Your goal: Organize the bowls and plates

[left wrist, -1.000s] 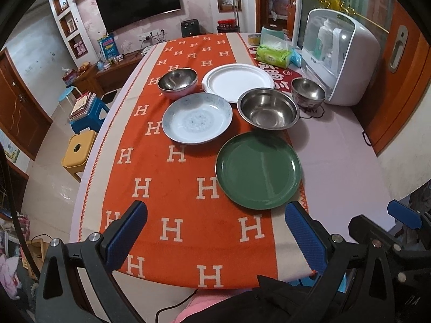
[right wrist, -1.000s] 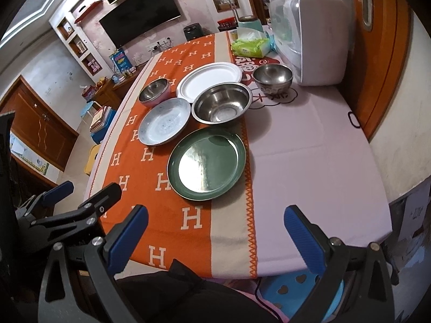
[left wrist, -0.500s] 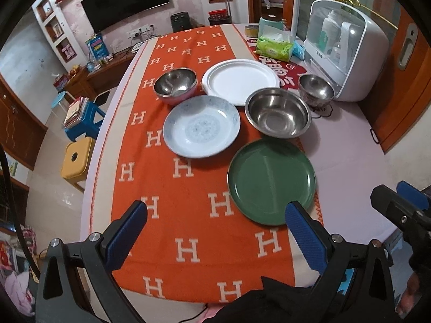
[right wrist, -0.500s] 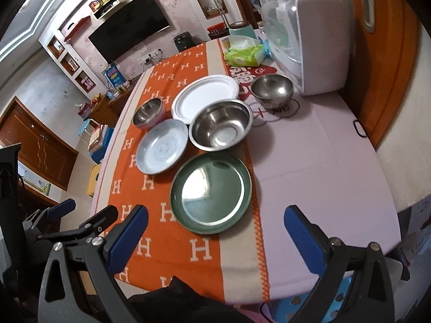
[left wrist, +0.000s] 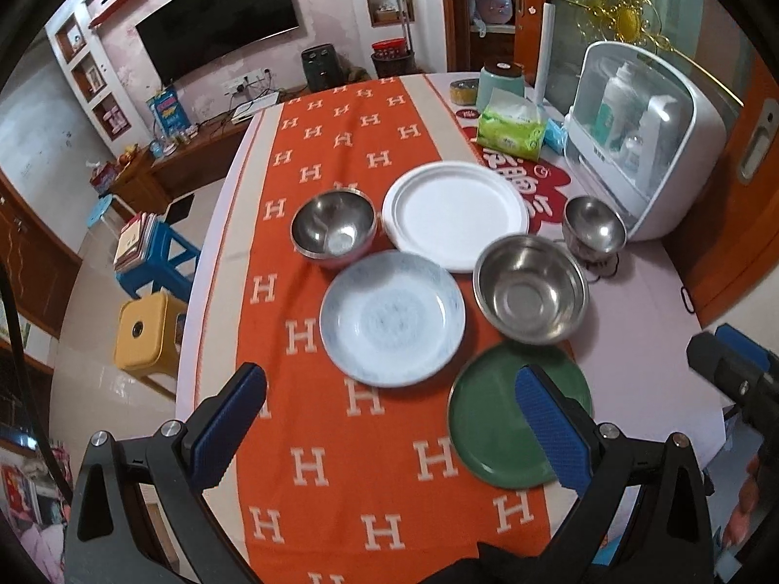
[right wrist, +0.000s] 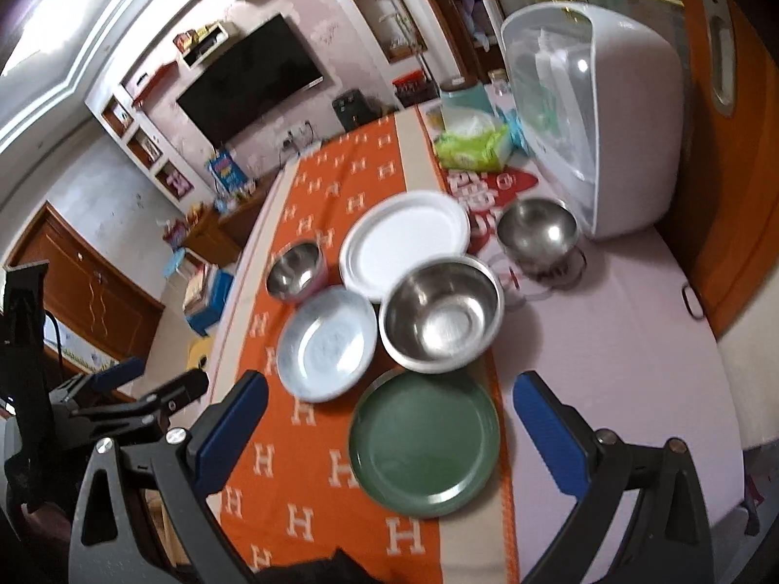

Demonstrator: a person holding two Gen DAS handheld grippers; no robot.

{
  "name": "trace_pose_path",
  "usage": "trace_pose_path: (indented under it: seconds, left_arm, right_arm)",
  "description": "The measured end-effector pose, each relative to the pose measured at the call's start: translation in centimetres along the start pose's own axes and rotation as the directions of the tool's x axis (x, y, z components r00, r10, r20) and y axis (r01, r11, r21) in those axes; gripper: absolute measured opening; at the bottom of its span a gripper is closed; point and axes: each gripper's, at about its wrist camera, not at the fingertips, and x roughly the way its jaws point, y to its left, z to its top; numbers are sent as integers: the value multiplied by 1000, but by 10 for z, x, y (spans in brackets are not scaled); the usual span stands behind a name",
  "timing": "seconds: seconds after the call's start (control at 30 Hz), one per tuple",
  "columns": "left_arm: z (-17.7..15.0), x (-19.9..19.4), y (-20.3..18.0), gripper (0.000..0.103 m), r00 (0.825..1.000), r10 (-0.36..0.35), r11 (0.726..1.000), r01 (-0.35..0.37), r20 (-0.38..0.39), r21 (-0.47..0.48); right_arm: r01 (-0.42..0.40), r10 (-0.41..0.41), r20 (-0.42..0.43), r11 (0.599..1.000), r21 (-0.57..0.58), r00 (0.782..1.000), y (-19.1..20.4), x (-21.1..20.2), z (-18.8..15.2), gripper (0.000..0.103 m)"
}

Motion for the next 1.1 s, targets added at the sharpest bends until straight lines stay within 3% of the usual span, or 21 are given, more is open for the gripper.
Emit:
trace_pose_path:
  seconds: [0.27,0.7,1.1]
  left_arm:
    - [59,19,18,102,1000,-20,999,19,9,50]
    - [150,80,40,102,997,69,987,-73,39,145]
    - [200,151,53,102,994,-86,990,77,74,120]
  right_arm:
    - [11,-12,77,1000,10,997,1,18,46,101]
    - [46,-48,108,999,14,993,-10,74,110,101]
    - [73,-76,51,995,73,996,-41,141,125,101]
